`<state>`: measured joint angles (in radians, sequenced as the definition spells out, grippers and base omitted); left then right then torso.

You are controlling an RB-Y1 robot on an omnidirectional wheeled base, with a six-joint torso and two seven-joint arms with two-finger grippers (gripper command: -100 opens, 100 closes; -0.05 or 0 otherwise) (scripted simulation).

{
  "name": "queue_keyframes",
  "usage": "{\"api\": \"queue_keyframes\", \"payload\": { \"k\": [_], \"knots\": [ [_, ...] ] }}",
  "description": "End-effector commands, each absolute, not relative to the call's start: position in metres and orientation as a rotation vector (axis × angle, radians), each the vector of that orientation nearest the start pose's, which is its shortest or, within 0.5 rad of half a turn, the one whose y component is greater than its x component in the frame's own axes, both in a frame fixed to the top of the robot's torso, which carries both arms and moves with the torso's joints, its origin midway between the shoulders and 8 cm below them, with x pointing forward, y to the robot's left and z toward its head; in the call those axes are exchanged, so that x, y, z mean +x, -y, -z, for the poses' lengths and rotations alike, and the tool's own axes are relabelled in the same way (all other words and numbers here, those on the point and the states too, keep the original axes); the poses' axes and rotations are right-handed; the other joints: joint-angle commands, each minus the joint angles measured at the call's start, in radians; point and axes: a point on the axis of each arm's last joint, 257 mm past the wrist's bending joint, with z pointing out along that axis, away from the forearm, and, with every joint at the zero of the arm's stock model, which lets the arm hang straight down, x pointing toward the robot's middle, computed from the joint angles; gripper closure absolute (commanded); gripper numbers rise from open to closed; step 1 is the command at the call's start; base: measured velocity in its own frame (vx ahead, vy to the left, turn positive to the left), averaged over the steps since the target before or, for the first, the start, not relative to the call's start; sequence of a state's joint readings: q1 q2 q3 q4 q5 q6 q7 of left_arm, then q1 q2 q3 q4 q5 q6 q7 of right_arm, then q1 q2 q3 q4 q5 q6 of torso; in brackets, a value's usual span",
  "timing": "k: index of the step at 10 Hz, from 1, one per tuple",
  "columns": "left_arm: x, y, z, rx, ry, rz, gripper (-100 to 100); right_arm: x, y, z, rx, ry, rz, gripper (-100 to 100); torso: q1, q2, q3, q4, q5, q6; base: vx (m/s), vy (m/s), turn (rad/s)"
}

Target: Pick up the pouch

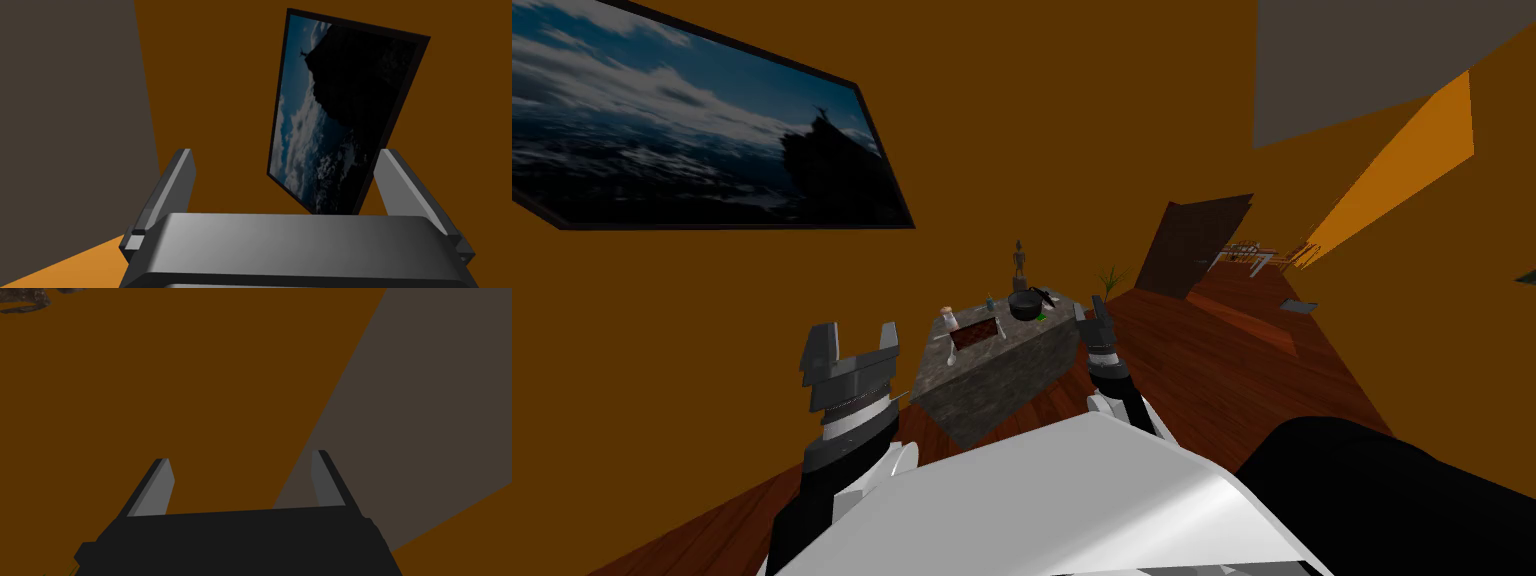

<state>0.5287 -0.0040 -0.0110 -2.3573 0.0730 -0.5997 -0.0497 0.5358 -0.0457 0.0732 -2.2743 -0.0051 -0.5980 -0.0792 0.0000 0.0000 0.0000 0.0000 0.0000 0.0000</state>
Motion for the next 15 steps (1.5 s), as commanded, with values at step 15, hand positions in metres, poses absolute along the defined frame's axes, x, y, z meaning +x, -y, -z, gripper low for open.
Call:
{"api": "queue_keyframes", "payload": {
  "k": [15],
  "knots": [
    [0.416,-0.297,0.035,-0.829,-0.895,1.373,-100,0.329,0.253,-0.027,0.623,-0.587,-1.458,0,0.004,0.001,0.000,0.000,0.001,0.000,-0.018,0.067,0.019]
  ]
}}
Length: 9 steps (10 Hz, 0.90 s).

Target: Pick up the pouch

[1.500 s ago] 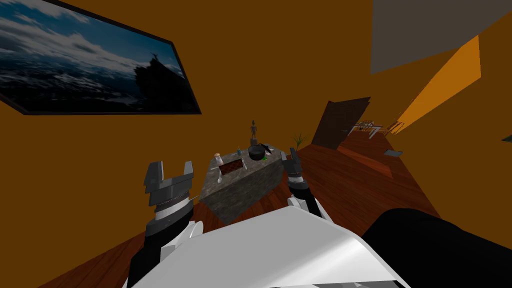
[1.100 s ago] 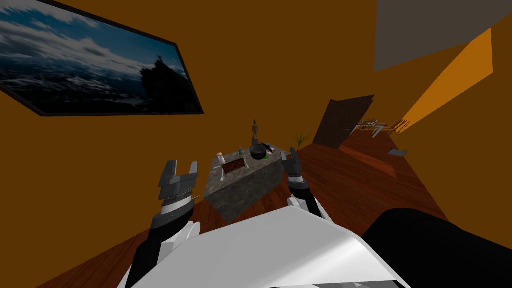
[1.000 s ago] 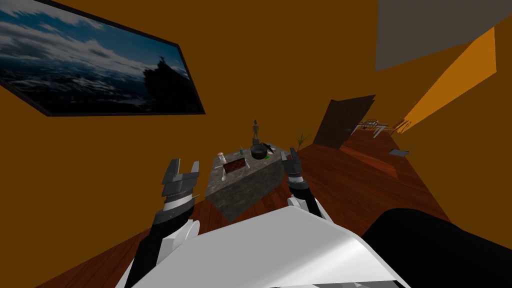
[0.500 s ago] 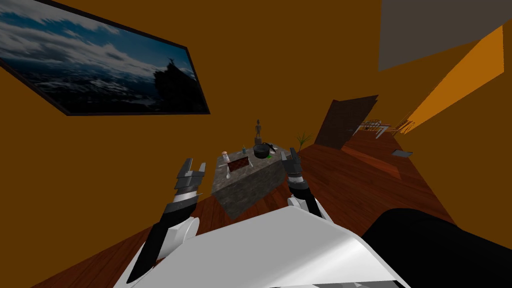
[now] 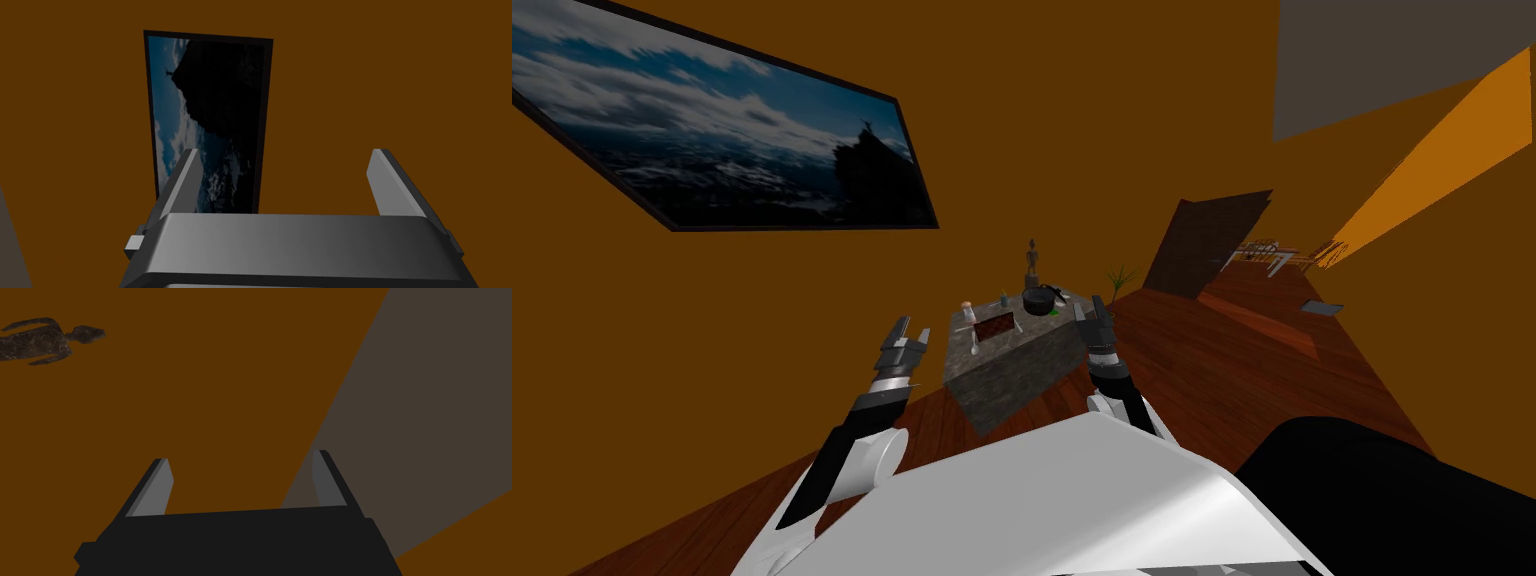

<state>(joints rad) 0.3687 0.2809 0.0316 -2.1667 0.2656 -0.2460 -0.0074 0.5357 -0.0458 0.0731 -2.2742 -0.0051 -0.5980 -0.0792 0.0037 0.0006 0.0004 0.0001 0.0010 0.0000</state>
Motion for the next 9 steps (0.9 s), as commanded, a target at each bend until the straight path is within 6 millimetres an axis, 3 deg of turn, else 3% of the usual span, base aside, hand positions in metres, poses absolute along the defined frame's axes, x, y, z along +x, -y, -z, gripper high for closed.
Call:
{"api": "queue_keyframes", "payload": {
  "k": [1,5,9],
  "knots": [
    [0.428,-0.302,0.046,-0.864,-0.931,1.371,-100,0.329,0.253,-0.027,0.623,-0.588,-1.458,0,0.000,0.000,0.000,0.000,0.000,0.000,-0.008,0.066,0.021],
    [0.444,-0.309,0.069,-0.939,-1.002,1.347,-100,0.329,0.253,-0.027,0.623,-0.587,-1.458,0,0.000,0.000,0.000,0.000,0.000,0.000,-0.009,0.044,0.006],
    [0.469,-0.324,0.105,-1.058,-1.106,1.307,-100,0.329,0.253,-0.027,0.623,-0.587,-1.458,0,-0.001,0.000,0.000,0.000,0.000,0.000,-0.007,0.038,0.008]
  ]
}}
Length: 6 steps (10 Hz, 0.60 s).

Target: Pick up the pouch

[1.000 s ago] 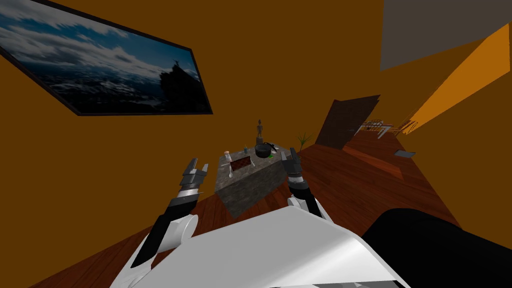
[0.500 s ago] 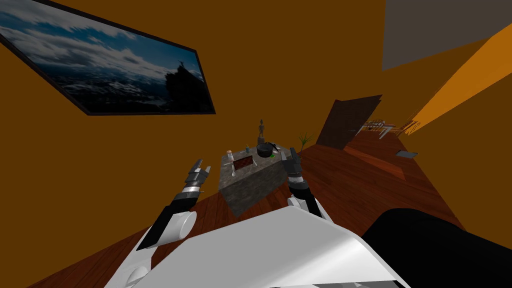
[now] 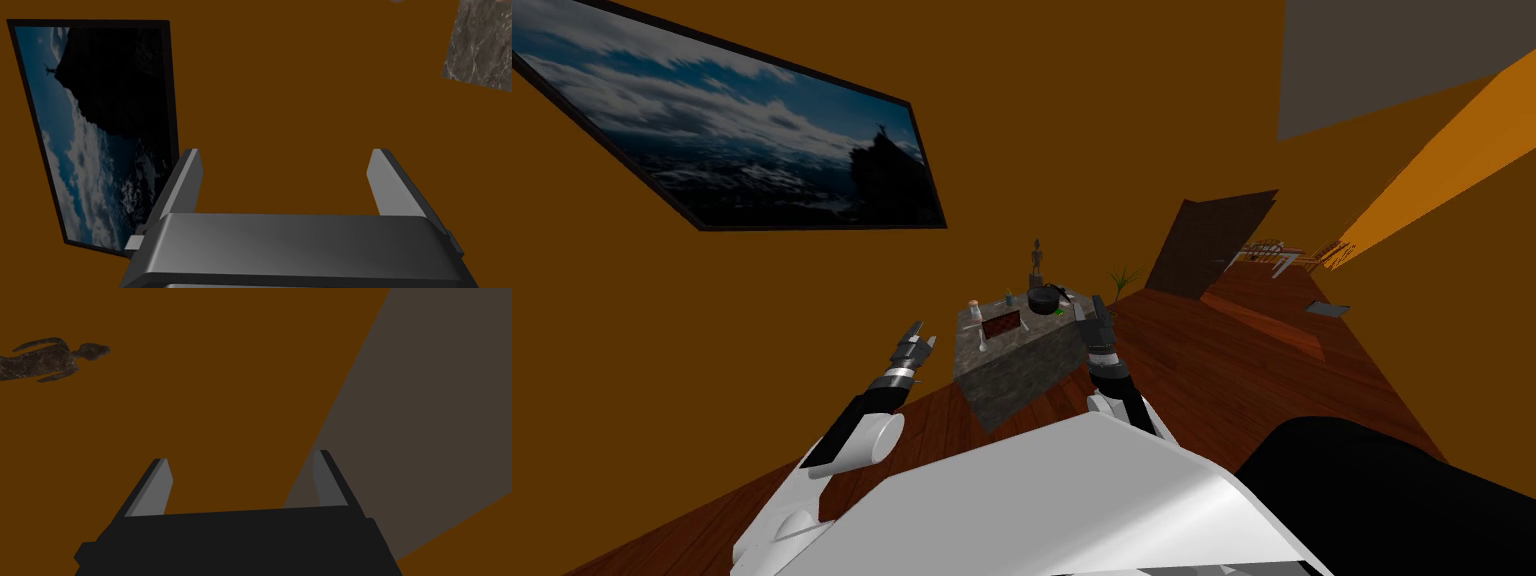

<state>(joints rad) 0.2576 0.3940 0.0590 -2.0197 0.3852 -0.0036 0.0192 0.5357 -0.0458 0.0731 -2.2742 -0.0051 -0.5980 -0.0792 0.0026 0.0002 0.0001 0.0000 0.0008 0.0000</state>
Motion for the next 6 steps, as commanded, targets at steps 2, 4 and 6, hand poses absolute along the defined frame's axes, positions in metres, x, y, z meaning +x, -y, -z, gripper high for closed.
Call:
{"api": "queue_keyframes", "payload": {
  "k": [2,4,6],
  "knots": [
    [0.480,-0.332,0.116,-1.101,-1.137,1.293,-100,0.329,0.253,-0.027,0.623,-0.587,-1.458,0,-0.001,0.000,0.000,0.000,0.000,0.000,0.000,0.021,0.003],
    [0.480,-0.333,0.124,-1.125,-1.161,1.278,-100,0.329,0.253,-0.027,0.623,-0.587,-1.458,0,-0.001,0.000,0.000,0.000,0.000,0.000,-0.001,0.019,-0.001],
    [0.490,-0.342,0.140,-1.182,-1.205,1.249,-100,0.329,0.253,-0.027,0.623,-0.587,-1.458,0,-0.002,0.000,0.000,0.000,0.000,0.000,0.001,0.016,-0.001]
  ]
}}
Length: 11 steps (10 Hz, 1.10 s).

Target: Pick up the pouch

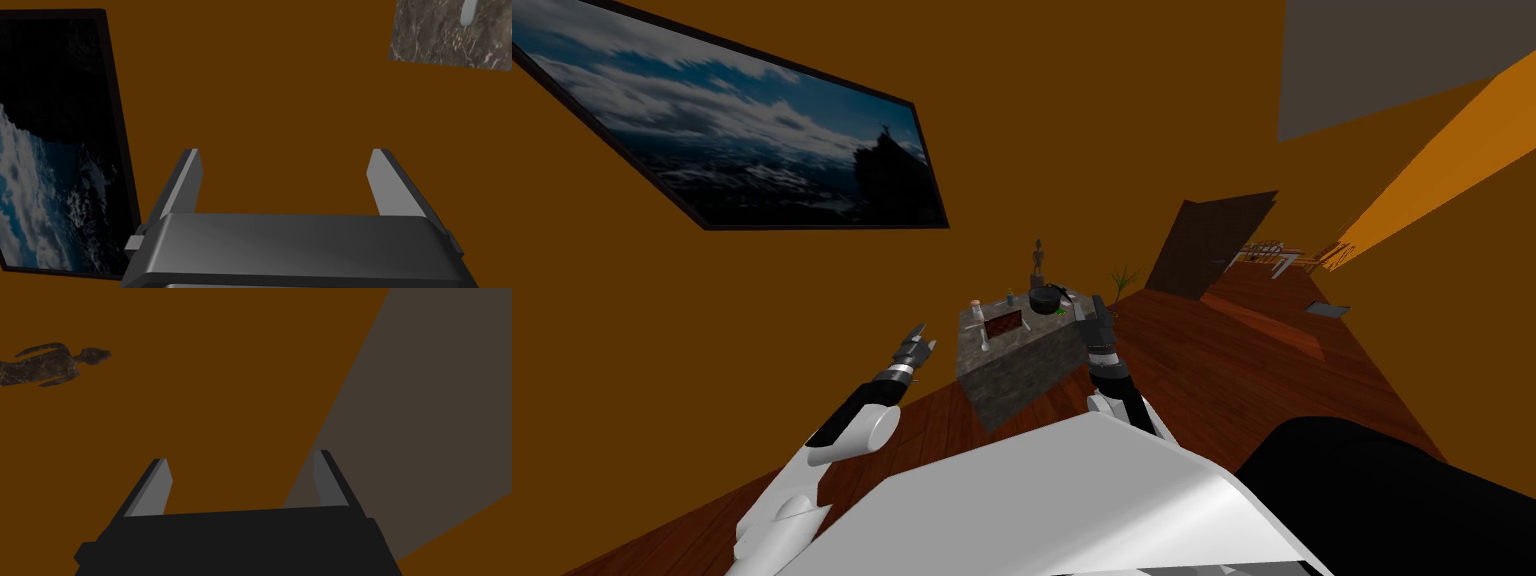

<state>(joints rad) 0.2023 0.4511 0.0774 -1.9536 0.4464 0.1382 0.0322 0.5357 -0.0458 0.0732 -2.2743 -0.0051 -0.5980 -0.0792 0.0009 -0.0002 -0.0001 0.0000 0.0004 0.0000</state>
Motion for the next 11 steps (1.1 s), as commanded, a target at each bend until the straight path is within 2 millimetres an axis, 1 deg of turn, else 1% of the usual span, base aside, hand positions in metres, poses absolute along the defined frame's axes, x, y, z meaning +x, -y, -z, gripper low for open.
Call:
{"api": "queue_keyframes", "payload": {
  "k": [1,2,3,4,5,6,7,8,9,10,11],
  "knots": [
    [0.490,-0.342,0.143,-1.190,-1.213,1.244,-100,0.329,0.253,-0.027,0.623,-0.587,-1.458,0,0.000,0.000,0.000,0.000,0.000,0.000,0.000,0.008,-0.001],
    [0.499,-0.353,0.152,-1.228,-1.240,1.222,-100,0.329,0.253,-0.027,0.623,-0.587,-1.458,0,-0.001,0.000,0.000,0.000,0.000,0.000,0.002,0.009,-0.004],
    [0.498,-0.353,0.159,-1.250,-1.261,1.208,-100,0.329,0.253,-0.027,0.623,-0.587,-1.458,0,0.000,0.000,0.000,0.000,0.000,0.000,0.004,0.009,-0.008],
    [0.498,-0.353,0.161,-1.255,-1.266,1.204,-100,0.329,0.253,-0.027,0.623,-0.587,-1.458,0,-0.001,0.000,0.000,0.000,0.000,0.000,0.000,0.000,0.000],
    [0.506,-0.365,0.169,-1.291,-1.290,1.179,-100,0.329,0.253,-0.027,0.623,-0.587,-1.458,0,-0.001,0.000,0.000,0.000,0.000,0.000,0.007,-0.003,-0.016],
    [0.505,-0.365,0.177,-1.316,-1.314,1.160,-100,0.329,0.253,-0.027,0.623,-0.587,-1.458,0,-0.001,0.000,0.000,0.000,0.000,0.000,0.009,-0.005,-0.011],
    [0.512,-0.377,0.179,-1.338,-1.330,1.139,-100,0.329,0.253,-0.027,0.623,-0.587,-1.458,0,-0.001,0.000,0.000,0.000,0.000,0.000,0.013,-0.016,-0.017],
    [0.511,-0.379,0.190,-1.369,-1.354,1.115,-100,0.329,0.253,-0.027,0.623,-0.587,-1.458,0,-0.002,-0.001,0.000,0.000,0.000,0.000,0.013,-0.016,-0.011],
    [0.510,-0.379,0.195,-1.384,-1.367,1.104,-100,0.329,0.253,-0.027,0.623,-0.587,-1.458,0,-0.002,-0.001,0.000,0.000,0.000,0.000,0.007,-0.009,0.001],
    [0.516,-0.392,0.199,-1.412,-1.385,1.073,-100,0.329,0.253,-0.027,0.623,-0.587,-1.458,0,-0.002,0.000,0.000,0.000,0.000,0.000,0.016,-0.027,-0.030],
    [0.514,-0.393,0.205,-1.431,-1.399,1.058,-100,0.329,0.253,-0.027,0.623,-0.587,-1.458,0,-0.003,-0.001,-0.001,0.000,-0.001,0.000,0.019,-0.027,-0.019]
  ]
}}
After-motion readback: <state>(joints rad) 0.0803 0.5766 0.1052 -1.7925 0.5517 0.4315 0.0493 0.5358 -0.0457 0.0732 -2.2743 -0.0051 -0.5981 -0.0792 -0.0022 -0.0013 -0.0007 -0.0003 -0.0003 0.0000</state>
